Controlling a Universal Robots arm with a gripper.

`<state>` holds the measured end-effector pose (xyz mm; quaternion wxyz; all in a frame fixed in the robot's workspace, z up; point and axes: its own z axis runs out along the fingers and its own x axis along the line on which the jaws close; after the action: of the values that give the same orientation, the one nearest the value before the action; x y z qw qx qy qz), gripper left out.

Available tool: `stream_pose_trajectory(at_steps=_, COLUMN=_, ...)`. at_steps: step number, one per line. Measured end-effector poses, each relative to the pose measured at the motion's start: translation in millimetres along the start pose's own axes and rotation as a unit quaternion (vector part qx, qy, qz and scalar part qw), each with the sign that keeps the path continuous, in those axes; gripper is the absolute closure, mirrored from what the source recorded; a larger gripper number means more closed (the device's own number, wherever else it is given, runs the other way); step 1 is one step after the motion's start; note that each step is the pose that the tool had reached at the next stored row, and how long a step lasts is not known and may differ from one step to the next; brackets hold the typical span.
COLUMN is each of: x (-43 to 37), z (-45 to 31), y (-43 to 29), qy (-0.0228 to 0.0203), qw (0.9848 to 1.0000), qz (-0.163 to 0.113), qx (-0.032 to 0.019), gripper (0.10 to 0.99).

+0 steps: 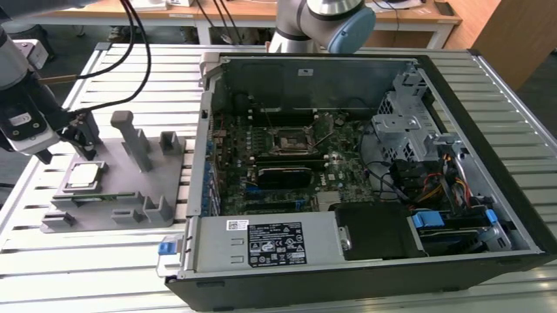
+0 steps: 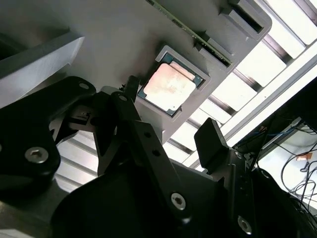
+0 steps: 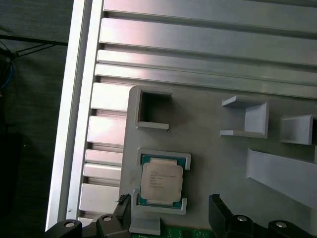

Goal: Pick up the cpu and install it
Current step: 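Pick up the cpu and move it towards the insertion slot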

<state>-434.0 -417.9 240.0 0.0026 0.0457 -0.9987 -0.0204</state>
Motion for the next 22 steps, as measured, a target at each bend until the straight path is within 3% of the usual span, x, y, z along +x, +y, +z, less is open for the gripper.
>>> stream_pose_trajectory(at_steps=22, x=3.8, z=26.6, y=-0.7, qy=-0.0029, qw=1.0000, qz=0.000, qx=0.0003, gripper=0.369)
